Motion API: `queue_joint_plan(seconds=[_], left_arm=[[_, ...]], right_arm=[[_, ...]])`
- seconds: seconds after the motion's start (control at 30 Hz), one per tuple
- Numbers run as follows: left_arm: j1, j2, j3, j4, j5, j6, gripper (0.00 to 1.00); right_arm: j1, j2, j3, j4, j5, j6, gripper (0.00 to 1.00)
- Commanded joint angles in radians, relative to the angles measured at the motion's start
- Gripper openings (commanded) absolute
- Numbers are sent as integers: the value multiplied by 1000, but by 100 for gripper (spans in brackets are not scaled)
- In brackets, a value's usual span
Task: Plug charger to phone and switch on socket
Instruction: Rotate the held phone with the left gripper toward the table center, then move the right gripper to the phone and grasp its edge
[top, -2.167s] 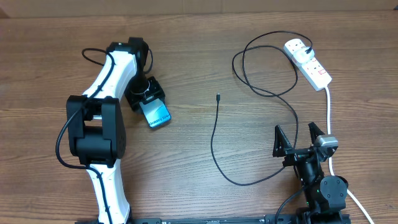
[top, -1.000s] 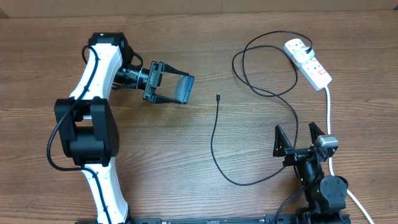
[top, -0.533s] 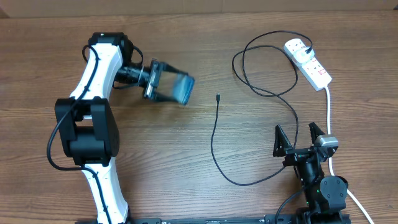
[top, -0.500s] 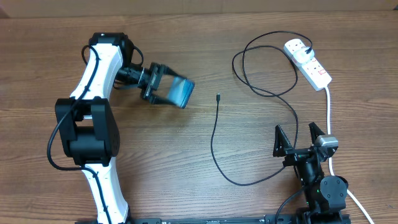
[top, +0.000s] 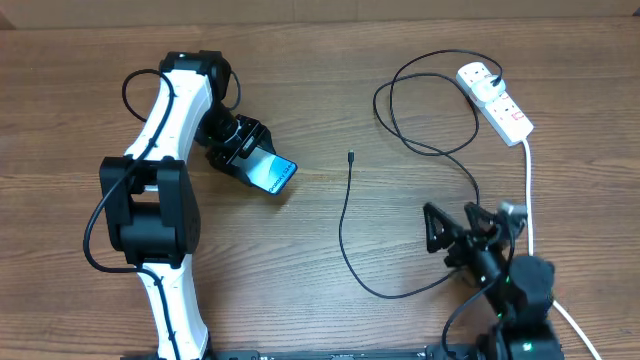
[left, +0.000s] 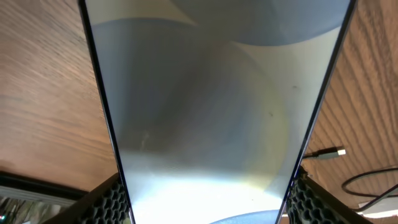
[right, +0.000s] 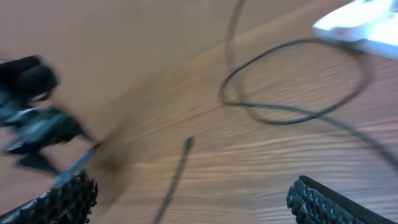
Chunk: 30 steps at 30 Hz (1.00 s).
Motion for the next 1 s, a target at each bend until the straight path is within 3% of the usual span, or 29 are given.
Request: queue_joint_plan(seconds=[0.0, 0.23, 0.4, 0.47, 0.67, 0.83, 0.97], left_arm=[[-1, 1, 25, -3, -2, -21, 4], [-1, 1, 25, -4, 29, -13, 4], [-1, 1, 25, -18, 50, 1, 4], [-1, 1, 25, -18, 46, 3, 4], [-24, 1, 25, 18, 34, 0, 4], [-68, 1, 25, 45, 30, -17, 4], [-112, 1, 25, 56, 31, -33, 4]], right_arm=[[5, 234, 188, 9, -242, 31, 100], [5, 632, 377, 145, -435, 35, 100], [49, 898, 378, 472, -583, 286, 100], [112, 998, 380, 592, -543, 385, 97], [292, 1103, 394, 599, -240, 602, 76], [380, 1107, 395, 571, -85, 659, 64], [385, 1107, 395, 568, -72, 663, 57]])
